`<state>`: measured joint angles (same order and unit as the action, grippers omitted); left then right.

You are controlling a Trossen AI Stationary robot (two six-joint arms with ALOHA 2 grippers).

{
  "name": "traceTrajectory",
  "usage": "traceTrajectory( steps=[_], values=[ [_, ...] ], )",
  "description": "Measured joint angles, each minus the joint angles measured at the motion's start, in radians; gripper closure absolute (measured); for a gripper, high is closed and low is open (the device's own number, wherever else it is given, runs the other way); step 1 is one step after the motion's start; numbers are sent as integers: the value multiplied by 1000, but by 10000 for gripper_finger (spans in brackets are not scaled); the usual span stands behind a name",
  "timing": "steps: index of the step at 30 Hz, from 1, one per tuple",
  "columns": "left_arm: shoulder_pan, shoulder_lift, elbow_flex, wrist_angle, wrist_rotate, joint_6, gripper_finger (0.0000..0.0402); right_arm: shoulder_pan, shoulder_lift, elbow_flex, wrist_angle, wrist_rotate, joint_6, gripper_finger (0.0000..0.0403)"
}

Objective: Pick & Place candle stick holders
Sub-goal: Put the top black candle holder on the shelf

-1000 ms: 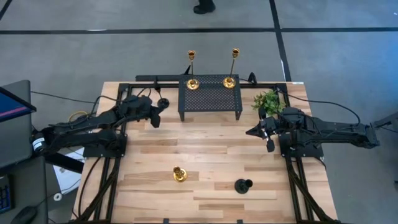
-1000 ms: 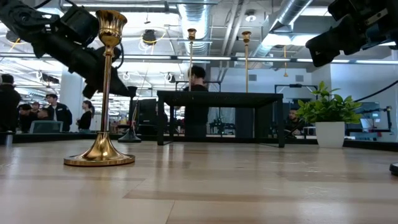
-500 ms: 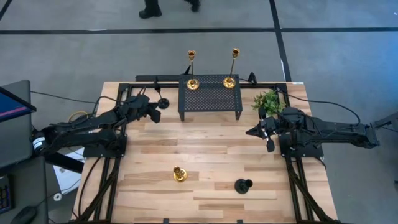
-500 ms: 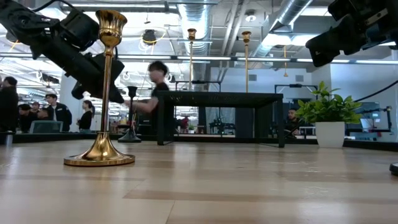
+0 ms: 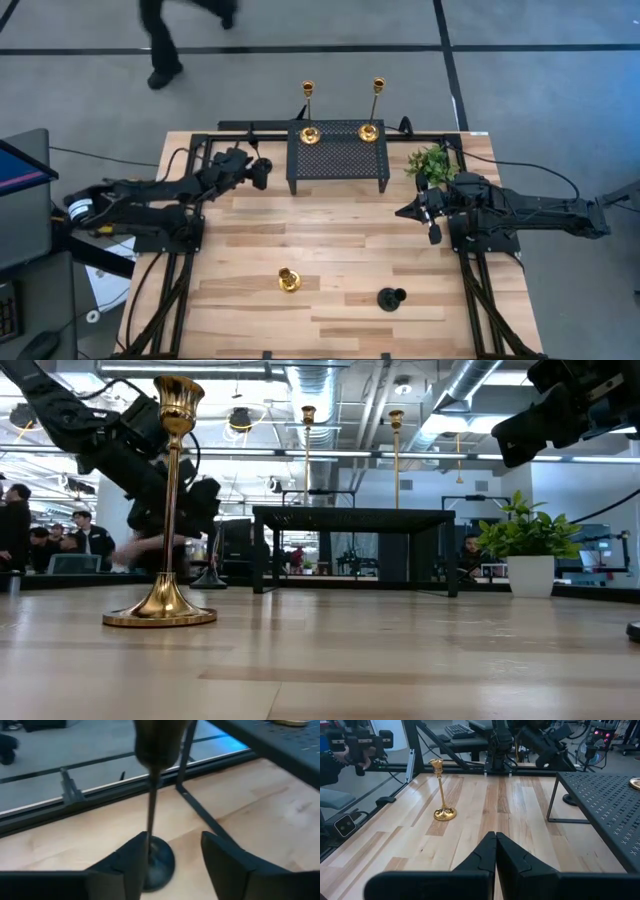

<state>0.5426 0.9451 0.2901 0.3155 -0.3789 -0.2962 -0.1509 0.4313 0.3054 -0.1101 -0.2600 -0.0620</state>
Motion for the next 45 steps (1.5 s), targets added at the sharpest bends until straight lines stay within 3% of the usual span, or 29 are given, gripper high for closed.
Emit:
traceTrajectory(
  steps=[5,13,26,31,36,45],
  values=[
    [0,53,0,46,-67,0,161,0,0,0,0,0,0,403],
    [10,122,0,195,-69,3,108,0,0,0,0,0,0,403],
    [48,249,0,407,-69,3,105,0,0,0,0,0,0,403],
    [48,271,0,419,-69,3,106,0,0,0,0,0,1,403],
    [48,274,0,422,-69,3,136,0,0,0,0,0,1,403],
    [48,274,0,426,-89,3,263,0,0,0,0,0,1,403]
  ],
)
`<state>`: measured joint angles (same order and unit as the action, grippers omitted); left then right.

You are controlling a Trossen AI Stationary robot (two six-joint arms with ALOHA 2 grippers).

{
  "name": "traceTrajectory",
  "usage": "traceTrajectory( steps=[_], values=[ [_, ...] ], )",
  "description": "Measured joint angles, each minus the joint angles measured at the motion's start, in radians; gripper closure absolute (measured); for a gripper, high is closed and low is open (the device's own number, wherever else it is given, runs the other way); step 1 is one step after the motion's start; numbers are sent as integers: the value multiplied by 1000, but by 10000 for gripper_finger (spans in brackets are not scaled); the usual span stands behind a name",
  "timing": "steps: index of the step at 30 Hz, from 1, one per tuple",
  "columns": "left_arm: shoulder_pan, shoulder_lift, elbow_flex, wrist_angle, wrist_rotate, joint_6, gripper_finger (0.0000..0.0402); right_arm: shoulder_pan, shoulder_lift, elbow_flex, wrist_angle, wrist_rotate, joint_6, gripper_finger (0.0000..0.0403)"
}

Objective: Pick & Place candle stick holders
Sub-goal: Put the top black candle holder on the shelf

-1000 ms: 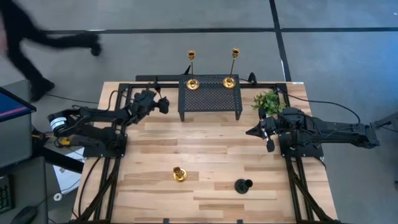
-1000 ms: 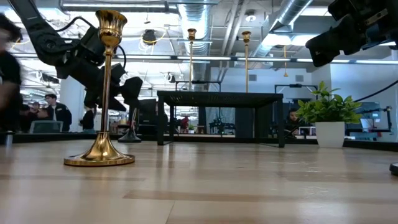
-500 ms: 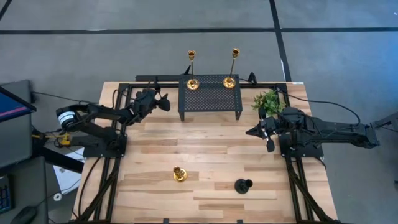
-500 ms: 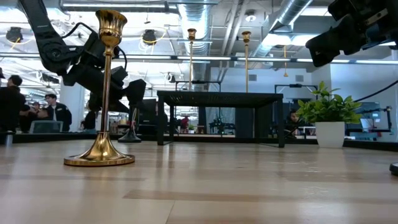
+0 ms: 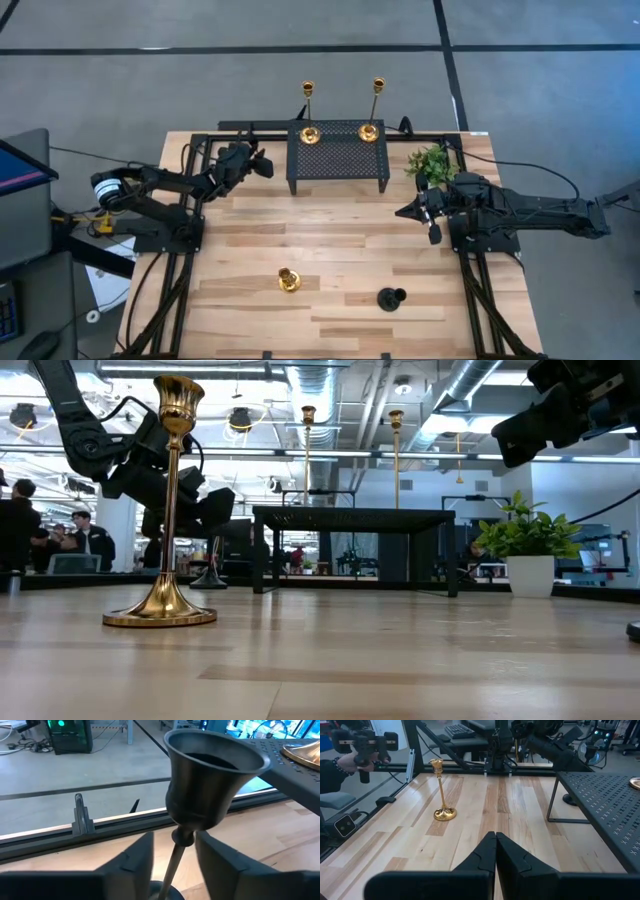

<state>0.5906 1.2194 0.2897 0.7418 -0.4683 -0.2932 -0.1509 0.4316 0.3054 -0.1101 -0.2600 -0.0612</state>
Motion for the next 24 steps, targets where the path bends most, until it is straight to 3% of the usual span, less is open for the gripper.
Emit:
traceTrajectory(
  steps=[6,16,24],
  values=[
    [0,0,0,0,0,0,325,0,0,0,0,0,0,403],
    [0,-1,0,1,-2,78,386,0,0,0,0,0,2,403],
    [-13,-2,0,-3,35,101,387,0,0,0,0,0,2,403]
  ],
)
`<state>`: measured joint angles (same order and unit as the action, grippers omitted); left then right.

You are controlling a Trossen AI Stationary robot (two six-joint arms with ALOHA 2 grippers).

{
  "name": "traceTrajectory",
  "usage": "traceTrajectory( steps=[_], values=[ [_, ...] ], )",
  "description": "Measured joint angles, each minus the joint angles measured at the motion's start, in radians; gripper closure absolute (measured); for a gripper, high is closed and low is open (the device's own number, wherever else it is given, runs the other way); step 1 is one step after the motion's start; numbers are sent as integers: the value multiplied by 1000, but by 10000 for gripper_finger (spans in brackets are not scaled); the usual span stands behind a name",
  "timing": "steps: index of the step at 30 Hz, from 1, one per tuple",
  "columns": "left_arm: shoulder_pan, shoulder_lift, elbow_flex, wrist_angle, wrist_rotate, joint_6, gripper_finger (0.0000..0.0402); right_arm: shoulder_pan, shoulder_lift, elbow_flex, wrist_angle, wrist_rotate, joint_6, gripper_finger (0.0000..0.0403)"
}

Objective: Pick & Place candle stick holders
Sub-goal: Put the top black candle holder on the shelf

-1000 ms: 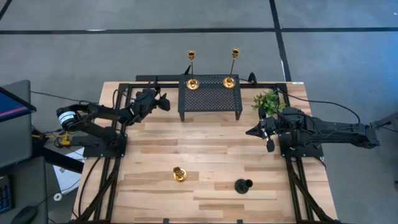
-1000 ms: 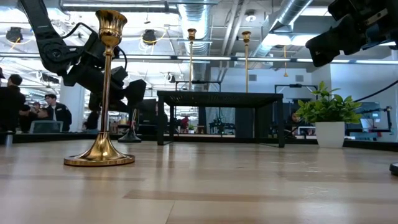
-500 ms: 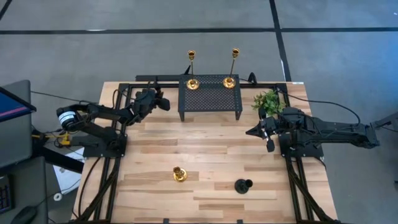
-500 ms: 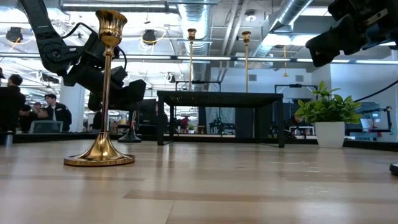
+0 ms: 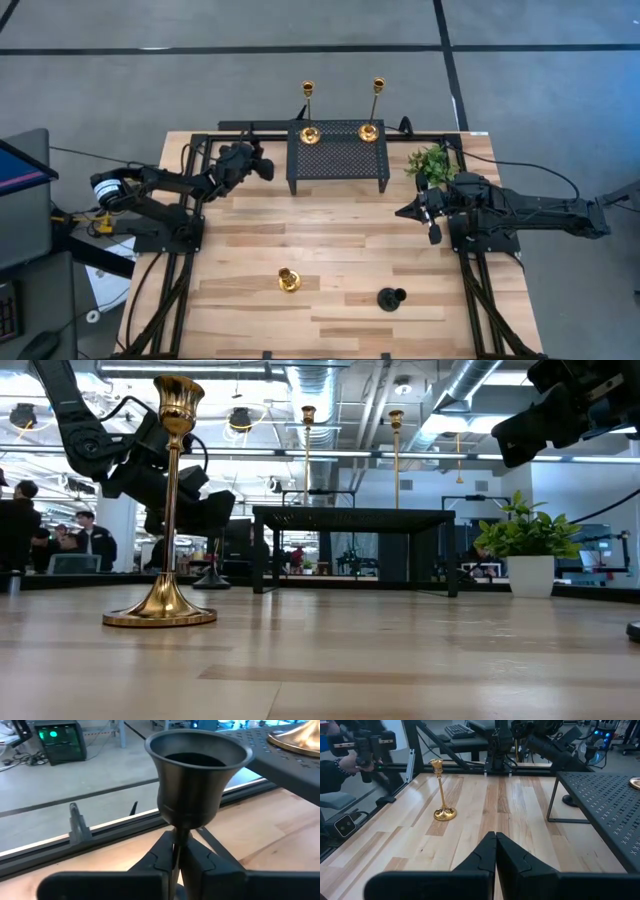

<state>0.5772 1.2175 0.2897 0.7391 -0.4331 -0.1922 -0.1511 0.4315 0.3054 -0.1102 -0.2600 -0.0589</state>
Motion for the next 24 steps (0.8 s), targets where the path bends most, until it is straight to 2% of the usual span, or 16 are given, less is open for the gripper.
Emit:
traceTrajectory(
  steps=[6,12,18,24],
  values=[
    [-22,-58,0,-58,33,9,388,0,0,0,0,0,0,403],
    [-21,-257,0,-268,19,9,388,0,0,0,0,0,-1,403],
    [-21,-465,0,-406,17,10,388,0,0,0,0,0,-1,403],
    [-23,-581,38,-543,16,10,388,0,0,0,0,0,-2,403]
  ],
)
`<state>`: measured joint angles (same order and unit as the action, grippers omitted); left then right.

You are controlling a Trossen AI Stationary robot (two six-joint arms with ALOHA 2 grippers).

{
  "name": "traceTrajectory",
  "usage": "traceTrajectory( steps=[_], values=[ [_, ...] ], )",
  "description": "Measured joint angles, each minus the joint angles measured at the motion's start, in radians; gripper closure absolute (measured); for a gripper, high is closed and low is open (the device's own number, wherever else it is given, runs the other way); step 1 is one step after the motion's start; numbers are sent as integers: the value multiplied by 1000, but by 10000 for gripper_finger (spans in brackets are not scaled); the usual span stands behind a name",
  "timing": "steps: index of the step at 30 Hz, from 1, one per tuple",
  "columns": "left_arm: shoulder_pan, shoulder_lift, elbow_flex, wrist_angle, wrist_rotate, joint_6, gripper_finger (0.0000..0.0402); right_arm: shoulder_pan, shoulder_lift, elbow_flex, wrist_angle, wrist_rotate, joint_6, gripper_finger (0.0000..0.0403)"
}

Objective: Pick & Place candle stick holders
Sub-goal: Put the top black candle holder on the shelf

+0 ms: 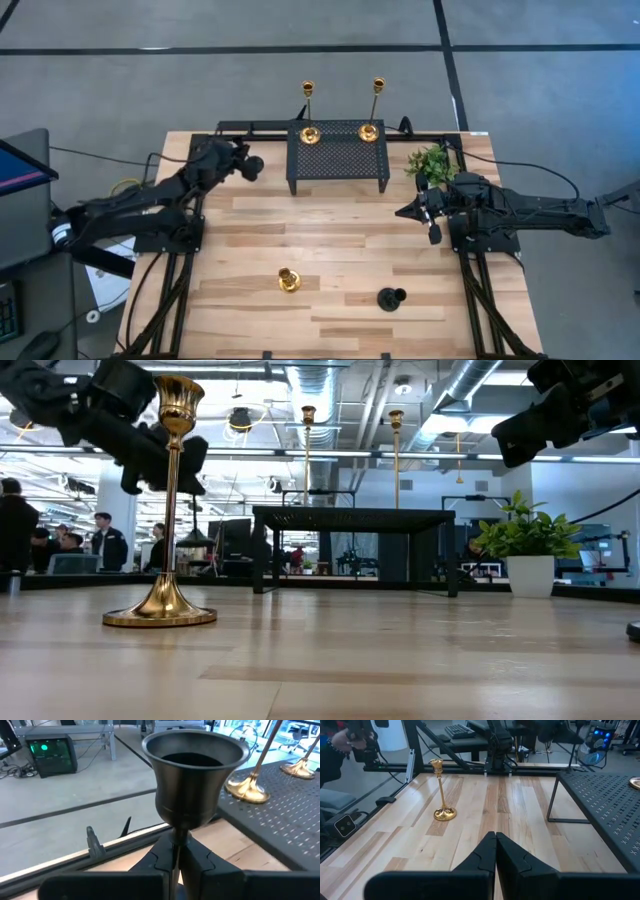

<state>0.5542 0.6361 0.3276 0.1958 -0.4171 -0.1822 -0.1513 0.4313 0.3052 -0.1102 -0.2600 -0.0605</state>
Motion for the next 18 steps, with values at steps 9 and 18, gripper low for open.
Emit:
traceTrajectory(
  steps=[9,18],
  values=[
    [-130,18,164,-68,6,69,389,0,0,0,0,0,-1,403],
    [-295,101,291,-65,-4,108,389,0,0,0,0,0,-1,403]
  ],
)
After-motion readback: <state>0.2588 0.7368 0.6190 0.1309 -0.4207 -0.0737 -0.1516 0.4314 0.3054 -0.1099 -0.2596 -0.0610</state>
